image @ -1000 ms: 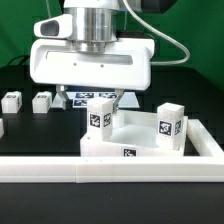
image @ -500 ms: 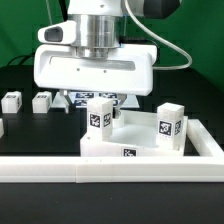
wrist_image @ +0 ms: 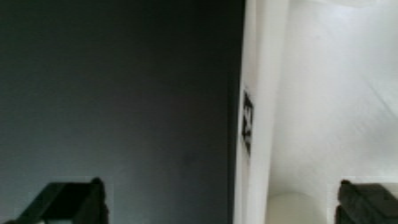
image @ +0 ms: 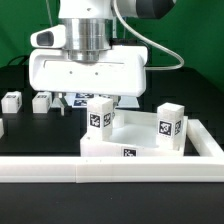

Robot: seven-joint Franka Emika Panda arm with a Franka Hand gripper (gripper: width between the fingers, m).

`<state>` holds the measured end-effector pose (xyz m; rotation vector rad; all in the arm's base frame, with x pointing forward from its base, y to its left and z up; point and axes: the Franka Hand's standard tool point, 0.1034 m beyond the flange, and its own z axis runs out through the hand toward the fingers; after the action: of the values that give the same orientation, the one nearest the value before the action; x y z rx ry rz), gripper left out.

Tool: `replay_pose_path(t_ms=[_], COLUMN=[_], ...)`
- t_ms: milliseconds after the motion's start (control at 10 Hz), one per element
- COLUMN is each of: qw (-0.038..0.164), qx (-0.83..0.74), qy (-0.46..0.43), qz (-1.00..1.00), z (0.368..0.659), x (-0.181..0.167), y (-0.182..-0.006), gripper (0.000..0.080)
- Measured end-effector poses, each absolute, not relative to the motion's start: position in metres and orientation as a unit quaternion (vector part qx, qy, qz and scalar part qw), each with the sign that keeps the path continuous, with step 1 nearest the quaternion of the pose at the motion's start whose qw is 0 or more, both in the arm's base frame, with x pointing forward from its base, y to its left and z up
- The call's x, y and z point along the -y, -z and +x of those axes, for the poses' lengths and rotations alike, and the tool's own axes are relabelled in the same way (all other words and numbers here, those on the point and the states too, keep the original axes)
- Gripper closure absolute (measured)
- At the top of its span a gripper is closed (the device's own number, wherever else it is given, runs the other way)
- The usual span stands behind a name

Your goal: Assemble square table

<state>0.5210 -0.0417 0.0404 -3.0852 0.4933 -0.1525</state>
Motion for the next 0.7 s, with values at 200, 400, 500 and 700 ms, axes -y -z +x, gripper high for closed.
replay_pose_path(t_ms=[200, 400, 500, 700], qw=[0.011, 0.001, -0.004, -0.005], qx=[-0.157, -0.148, -0.144, -0.142], qy=[0.05, 0.063, 0.069, 0.072], qz=[-0.986, -0.987, -0.987, -0.987], z=[0.521, 0.521, 0.519, 0.517], x=[0.04, 0.041, 0.038, 0.031], y=[-0.04, -0.033, -0.029, -0.025], gripper=[0.015, 0.015, 0.015, 0.015])
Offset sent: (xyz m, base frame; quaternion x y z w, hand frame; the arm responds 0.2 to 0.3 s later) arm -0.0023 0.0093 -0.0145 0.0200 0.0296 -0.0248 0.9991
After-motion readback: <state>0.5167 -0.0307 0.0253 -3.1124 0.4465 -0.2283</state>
